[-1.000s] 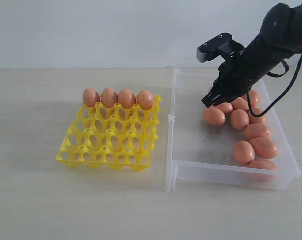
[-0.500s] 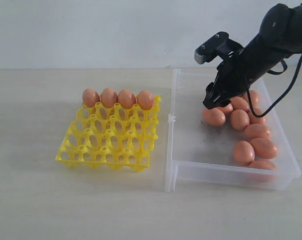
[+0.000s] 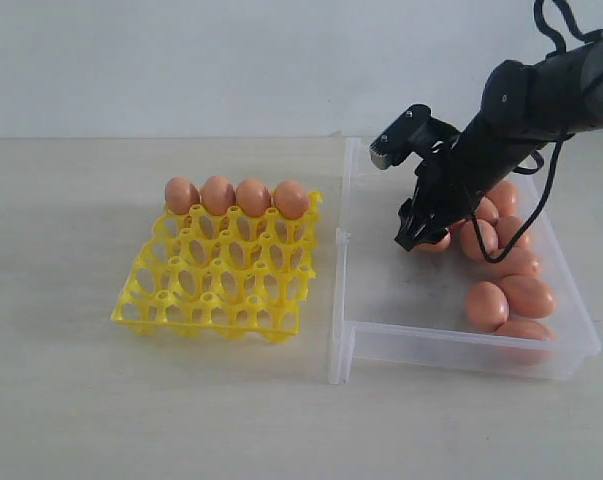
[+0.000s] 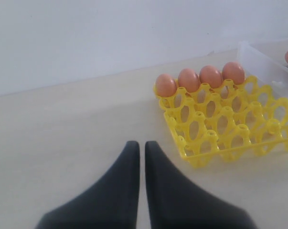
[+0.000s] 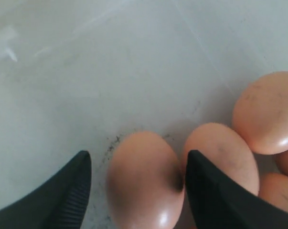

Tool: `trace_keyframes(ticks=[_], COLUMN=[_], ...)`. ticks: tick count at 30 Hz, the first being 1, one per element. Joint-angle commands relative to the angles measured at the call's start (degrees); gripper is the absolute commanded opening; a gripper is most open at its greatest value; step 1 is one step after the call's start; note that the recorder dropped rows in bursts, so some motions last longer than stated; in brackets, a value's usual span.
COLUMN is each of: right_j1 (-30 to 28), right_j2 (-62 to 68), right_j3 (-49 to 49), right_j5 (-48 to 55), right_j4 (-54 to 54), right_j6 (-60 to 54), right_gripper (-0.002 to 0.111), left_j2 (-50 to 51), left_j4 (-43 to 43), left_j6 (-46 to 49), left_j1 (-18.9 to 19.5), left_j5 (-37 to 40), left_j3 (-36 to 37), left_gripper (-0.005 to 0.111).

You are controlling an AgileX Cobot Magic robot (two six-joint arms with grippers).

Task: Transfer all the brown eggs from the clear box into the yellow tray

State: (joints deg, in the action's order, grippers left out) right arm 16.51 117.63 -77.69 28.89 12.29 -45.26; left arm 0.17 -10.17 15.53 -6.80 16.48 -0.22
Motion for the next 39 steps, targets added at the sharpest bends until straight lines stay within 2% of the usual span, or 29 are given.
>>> trace_keyframes(ticks=[1, 10, 12, 13, 15, 16, 20, 27, 30, 33, 39], right_j1=[-0.03, -0.03, -0.03, -0.03, -0.03, -0.03, -0.03, 0.06, 0.19, 1.47, 8.63], right_j2=[1.14, 3.10, 2.97, 2.97, 2.97, 2.97, 2.87, -1.28, -4.00, -6.19, -7.65], right_j3=[-0.35, -0.35, -0.35, -0.35, -0.35, -0.35, -0.92, -0.96, -0.96, -0.96, -0.96], right_j5=[-0.94, -1.69, -2.02, -2.41, -3.09, -3.86, -5.26, -9.65, -10.73, -10.84, -10.54], right_j4=[-0.88, -1.00, -1.00, -1.00, -0.87, -0.55, -0.55, 5.98, 14.55, 26.83, 51.10], right_j6=[0.40, 0.51, 1.34, 1.45, 1.88, 2.99, 9.04, 10.27, 4.89, -5.06, -26.47], right_gripper=[0.054, 0.051, 0.040, 0.029, 0.002, 0.000, 0.000, 0.000, 0.000, 0.000, 0.000], left_j2=[-0.17, -0.17, -0.17, -0.17, -0.17, -0.17, -0.17, -0.17, -0.17, -0.17, -0.17], left_j4=[0.09, 0.09, 0.09, 0.09, 0.09, 0.09, 0.09, 0.09, 0.09, 0.09, 0.09], left_j6=[0.01, 0.01, 0.01, 0.01, 0.01, 0.01, 0.01, 0.01, 0.01, 0.01, 0.01], left_j1=[-0.34, -0.34, -0.34, -0.34, -0.34, -0.34, -0.34, -0.34, -0.34, -0.34, -0.34], left_j5=[-0.23, -0.23, -0.23, -0.23, -0.23, -0.23, -0.23, -0.23, -0.23, -0.23, -0.23], left_j3=[0.22, 0.22, 0.22, 0.22, 0.22, 0.22, 0.22, 0.22, 0.22, 0.22, 0.22], left_gripper=[0.004, 0.004, 0.004, 0.004, 0.004, 0.004, 0.004, 0.004, 0.004, 0.004, 0.004])
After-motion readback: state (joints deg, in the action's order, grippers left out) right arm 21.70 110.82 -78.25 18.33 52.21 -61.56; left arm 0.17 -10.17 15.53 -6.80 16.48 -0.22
